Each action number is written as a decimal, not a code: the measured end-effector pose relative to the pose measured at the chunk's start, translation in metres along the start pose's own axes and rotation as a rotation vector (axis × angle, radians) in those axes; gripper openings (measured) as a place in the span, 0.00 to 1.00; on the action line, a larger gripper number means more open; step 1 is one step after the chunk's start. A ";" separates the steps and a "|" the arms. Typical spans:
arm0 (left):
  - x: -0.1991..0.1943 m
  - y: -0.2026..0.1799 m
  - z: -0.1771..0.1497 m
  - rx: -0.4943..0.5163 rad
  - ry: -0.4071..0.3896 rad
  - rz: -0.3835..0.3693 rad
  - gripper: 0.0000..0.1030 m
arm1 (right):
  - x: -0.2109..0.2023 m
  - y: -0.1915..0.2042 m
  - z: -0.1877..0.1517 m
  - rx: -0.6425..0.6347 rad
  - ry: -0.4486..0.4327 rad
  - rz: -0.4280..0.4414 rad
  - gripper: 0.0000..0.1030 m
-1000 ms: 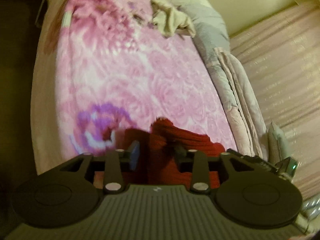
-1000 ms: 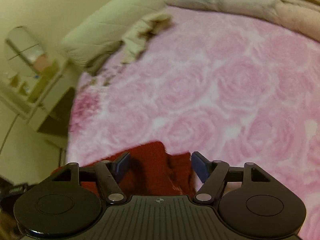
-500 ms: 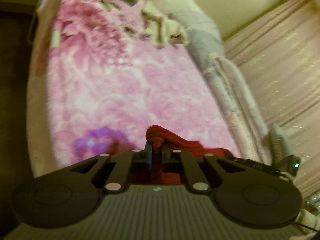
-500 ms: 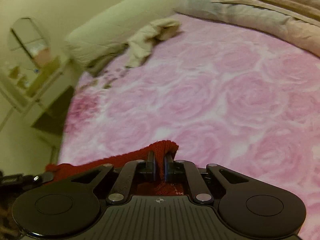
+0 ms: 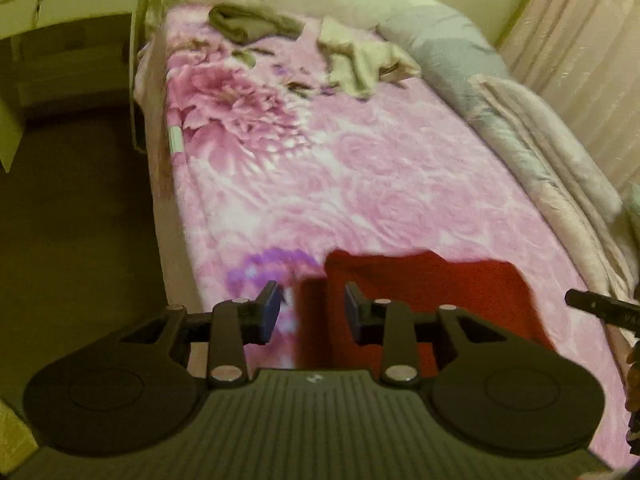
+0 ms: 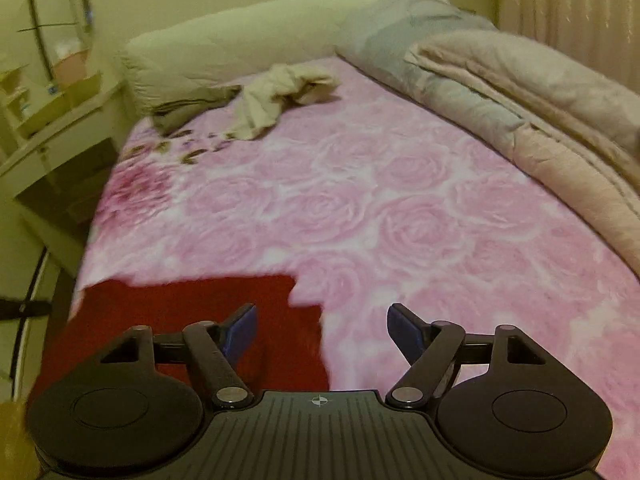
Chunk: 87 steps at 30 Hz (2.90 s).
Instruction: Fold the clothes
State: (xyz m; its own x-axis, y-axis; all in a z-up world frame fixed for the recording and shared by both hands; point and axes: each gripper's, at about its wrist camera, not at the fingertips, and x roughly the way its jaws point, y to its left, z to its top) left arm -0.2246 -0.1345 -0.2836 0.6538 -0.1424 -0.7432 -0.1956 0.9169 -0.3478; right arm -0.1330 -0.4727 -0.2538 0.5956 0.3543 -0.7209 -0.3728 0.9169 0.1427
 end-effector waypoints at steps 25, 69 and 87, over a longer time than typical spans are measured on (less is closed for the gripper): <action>0.030 -0.097 -0.034 0.187 0.216 -0.009 0.05 | 0.029 0.075 -0.064 -0.049 0.161 0.072 0.33; 0.055 -0.096 -0.041 0.239 0.268 0.121 0.07 | 0.042 0.082 -0.079 0.011 0.234 0.030 0.34; -0.097 -0.129 -0.043 0.217 0.401 0.265 0.28 | -0.105 0.086 -0.066 0.138 0.403 0.014 0.87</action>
State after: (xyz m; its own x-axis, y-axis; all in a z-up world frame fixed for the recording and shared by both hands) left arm -0.2939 -0.2548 -0.1916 0.2633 0.0119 -0.9646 -0.1329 0.9908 -0.0241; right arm -0.2743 -0.4435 -0.2104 0.2548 0.2920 -0.9218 -0.2642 0.9381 0.2241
